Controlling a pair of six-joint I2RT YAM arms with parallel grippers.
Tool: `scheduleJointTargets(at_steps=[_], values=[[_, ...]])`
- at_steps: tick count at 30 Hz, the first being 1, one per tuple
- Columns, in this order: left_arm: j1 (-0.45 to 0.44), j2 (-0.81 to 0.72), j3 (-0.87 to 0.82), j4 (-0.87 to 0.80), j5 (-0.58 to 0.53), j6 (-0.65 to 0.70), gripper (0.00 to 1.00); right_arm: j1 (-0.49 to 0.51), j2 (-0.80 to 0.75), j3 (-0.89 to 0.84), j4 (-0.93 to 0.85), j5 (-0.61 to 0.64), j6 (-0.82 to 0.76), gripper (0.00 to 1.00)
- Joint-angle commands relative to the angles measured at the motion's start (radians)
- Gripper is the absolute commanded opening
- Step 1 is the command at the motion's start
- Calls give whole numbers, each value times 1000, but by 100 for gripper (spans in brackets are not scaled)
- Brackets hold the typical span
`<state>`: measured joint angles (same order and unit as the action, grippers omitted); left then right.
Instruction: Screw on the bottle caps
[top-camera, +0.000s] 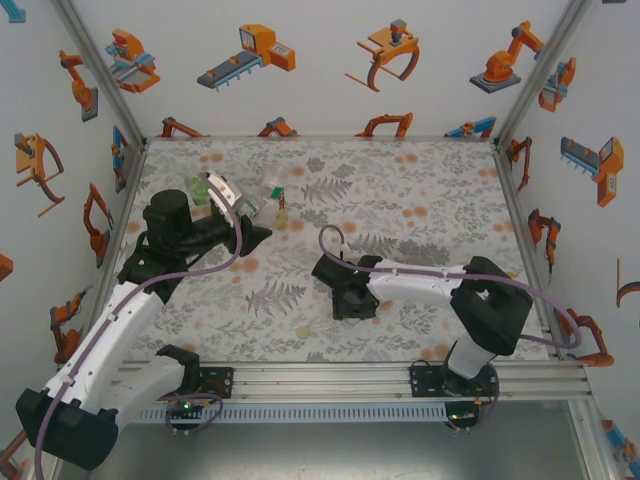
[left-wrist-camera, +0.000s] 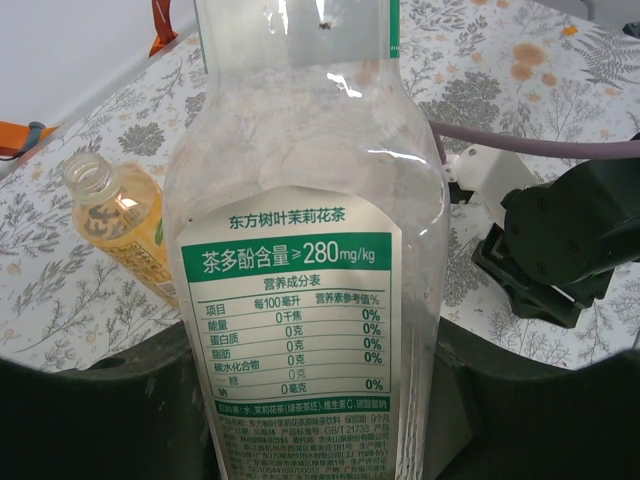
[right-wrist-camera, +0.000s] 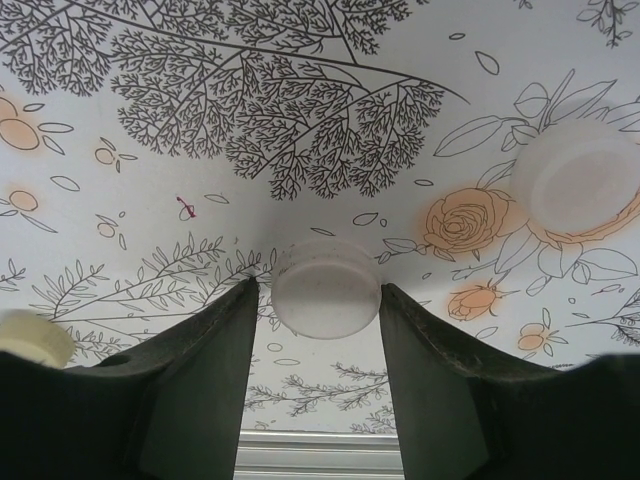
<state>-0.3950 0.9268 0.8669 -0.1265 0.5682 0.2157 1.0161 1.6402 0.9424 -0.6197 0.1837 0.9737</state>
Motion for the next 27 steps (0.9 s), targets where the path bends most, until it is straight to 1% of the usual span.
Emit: scheduleJointTargets(at_steps=[1, 14, 27], values=[[-10, -4, -7, 25, 13, -9, 7, 5, 18, -6, -11, 0, 19, 49], [-16, -5, -6, 24, 14, -6, 7, 1, 36, -8, -15, 7, 19, 47], [-22, 0, -6, 19, 13, -3, 7, -10, 47, -13, -19, 26, 14, 47]])
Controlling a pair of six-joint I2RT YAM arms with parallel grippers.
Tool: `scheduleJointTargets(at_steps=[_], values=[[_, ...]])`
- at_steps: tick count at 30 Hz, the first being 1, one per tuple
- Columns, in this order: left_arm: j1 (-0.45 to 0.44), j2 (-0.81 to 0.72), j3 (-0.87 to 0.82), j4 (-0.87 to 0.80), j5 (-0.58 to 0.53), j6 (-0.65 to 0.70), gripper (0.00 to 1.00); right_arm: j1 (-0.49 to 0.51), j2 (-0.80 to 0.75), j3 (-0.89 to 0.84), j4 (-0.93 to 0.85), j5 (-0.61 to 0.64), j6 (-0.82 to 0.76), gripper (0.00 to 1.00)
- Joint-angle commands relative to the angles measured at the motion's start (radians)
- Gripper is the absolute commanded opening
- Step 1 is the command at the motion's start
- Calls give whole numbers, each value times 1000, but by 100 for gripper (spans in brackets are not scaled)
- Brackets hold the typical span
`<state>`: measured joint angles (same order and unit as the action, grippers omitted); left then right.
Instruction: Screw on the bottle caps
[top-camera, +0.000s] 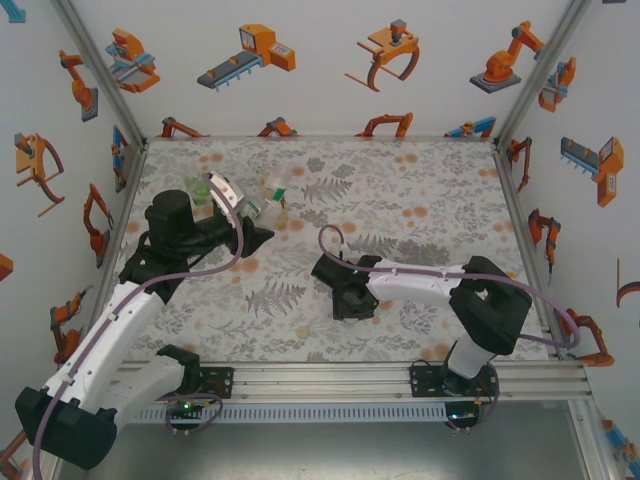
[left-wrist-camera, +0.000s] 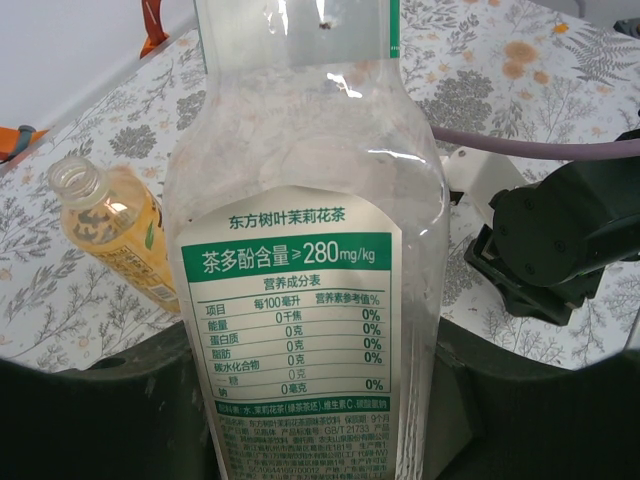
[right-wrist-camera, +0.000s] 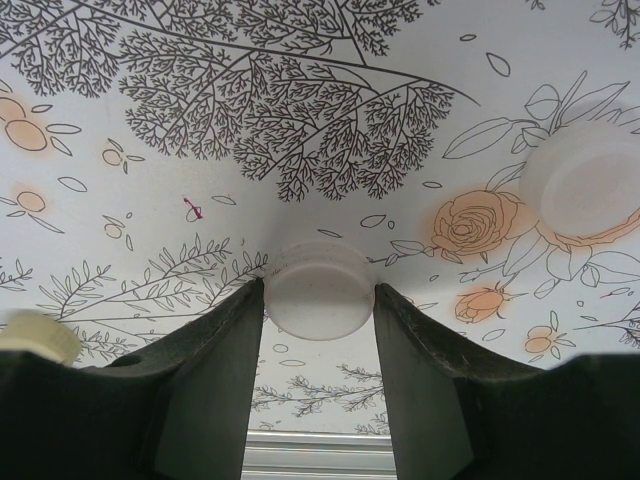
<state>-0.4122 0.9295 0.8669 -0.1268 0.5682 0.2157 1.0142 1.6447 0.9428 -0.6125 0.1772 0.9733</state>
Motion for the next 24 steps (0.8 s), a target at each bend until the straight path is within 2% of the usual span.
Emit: scheduleJointTargets(at_steps=[1, 24], values=[[-6, -3, -6, 18, 12, -2, 7, -8, 44, -14, -27, 32, 14, 47], [-7, 4, -4, 13, 12, 4, 7, -12, 73, 7, -29, 43, -21, 49]])
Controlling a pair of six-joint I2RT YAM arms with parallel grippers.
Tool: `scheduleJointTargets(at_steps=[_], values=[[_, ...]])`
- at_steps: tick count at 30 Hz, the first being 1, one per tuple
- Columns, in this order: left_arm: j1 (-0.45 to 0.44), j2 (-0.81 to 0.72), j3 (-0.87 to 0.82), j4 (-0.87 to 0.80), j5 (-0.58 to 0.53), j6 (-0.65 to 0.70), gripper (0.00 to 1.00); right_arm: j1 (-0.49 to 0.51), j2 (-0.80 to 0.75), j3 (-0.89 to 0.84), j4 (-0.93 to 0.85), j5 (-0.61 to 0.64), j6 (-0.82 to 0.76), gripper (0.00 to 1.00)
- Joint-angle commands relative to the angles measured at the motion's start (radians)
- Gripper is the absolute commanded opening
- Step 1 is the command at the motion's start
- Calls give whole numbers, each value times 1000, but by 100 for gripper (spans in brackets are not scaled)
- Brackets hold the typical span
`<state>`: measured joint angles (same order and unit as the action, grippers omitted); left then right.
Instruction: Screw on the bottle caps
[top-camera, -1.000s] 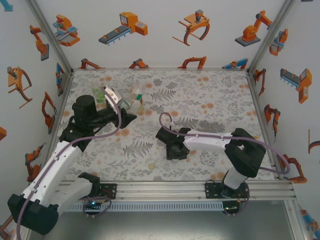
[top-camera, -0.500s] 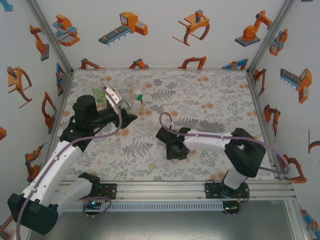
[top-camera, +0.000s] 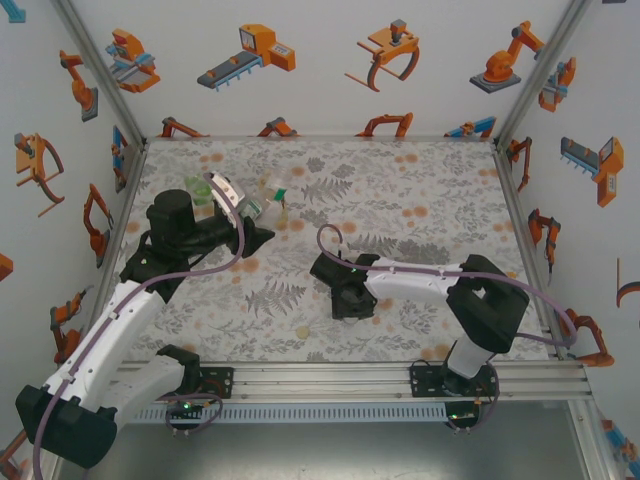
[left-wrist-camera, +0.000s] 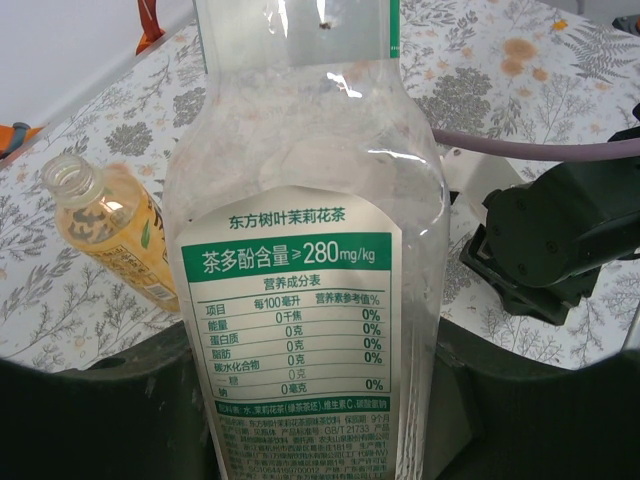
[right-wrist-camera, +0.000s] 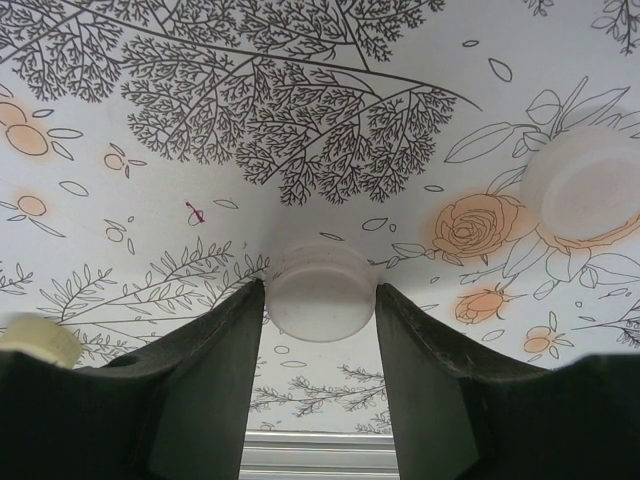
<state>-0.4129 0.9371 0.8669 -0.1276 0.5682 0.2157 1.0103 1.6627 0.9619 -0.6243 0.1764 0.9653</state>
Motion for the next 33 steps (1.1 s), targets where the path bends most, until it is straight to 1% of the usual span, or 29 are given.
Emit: scheduleJointTargets(at_steps=[1, 9, 18, 24, 27, 33], values=[[-5, -4, -3, 13, 12, 4, 7, -9, 56, -12, -18, 43, -16, 48], [-6, -4, -3, 12, 12, 5, 7, -9, 51, -14, -15, 44, -21, 47], [-7, -2, -3, 9, 12, 7, 7, -9, 37, -22, -15, 50, -23, 42], [-22, 7, 7, -29, 0, 44, 6, -14, -32, -44, 7, 60, -49, 40], [-33, 14, 15, -53, -22, 68, 5, -41, -91, -54, 27, 43, -96, 39], [-71, 35, 24, -89, -63, 118, 4, -150, -246, -78, 62, -44, -224, 37]])
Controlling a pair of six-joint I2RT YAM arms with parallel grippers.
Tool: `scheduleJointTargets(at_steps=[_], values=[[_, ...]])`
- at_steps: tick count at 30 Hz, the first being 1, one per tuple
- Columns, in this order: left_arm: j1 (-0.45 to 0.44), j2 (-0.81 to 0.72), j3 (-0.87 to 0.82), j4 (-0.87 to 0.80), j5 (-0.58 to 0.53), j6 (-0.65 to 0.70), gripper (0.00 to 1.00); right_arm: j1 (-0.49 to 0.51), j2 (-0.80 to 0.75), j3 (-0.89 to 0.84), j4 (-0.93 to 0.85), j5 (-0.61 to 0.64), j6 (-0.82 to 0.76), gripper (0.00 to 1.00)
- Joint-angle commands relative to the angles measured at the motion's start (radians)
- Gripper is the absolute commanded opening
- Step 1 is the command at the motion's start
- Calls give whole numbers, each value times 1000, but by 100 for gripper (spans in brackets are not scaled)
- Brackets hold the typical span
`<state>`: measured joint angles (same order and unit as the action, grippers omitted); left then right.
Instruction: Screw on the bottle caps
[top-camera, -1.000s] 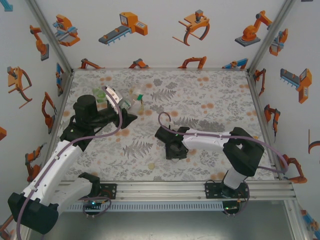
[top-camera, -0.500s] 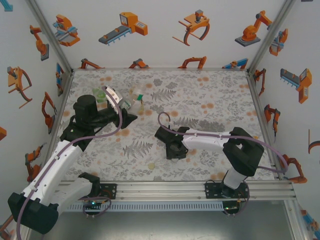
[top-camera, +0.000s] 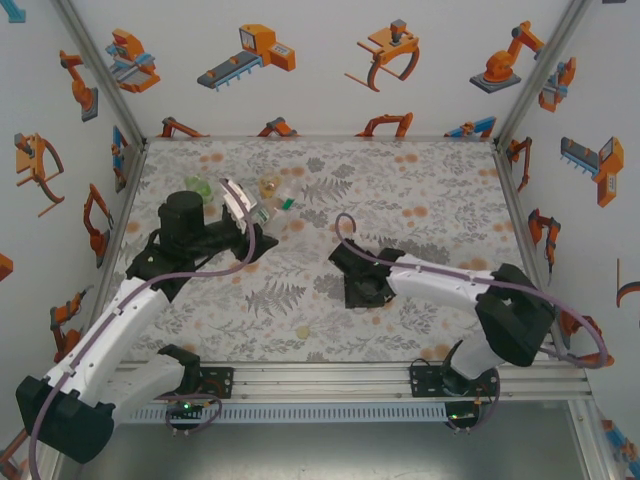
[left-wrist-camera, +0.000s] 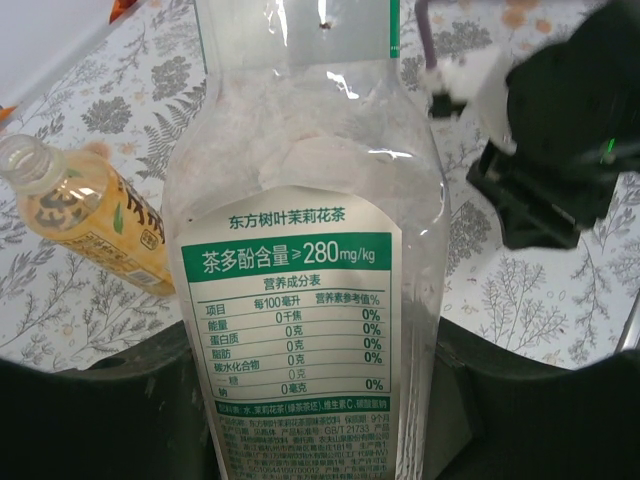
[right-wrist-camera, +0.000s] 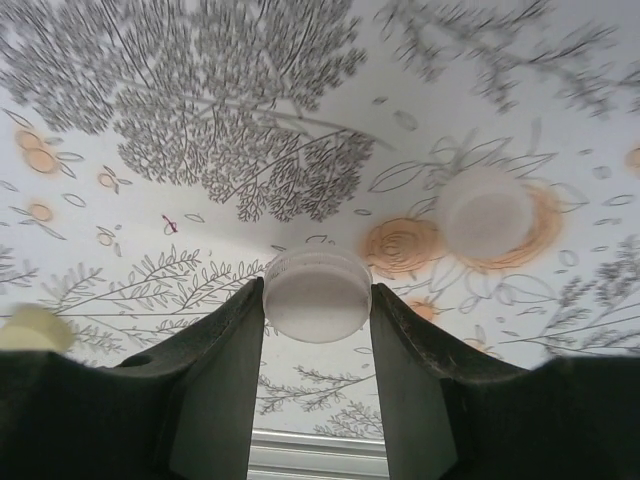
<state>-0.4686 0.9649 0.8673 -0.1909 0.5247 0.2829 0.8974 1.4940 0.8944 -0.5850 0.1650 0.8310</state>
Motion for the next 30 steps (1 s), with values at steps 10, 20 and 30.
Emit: scheduleJointTargets(at_steps=[10, 20, 30], values=[[-55, 47, 58, -75, 5, 136, 3, -230, -336, -25, 146, -270, -439, 29], [-144, 17, 47, -161, 70, 427, 0, -283, -474, 84, 177, -595, -776, 25], [-176, 16, 55, -226, 77, 498, 0, -282, -628, 110, 257, -887, -1040, 24]])
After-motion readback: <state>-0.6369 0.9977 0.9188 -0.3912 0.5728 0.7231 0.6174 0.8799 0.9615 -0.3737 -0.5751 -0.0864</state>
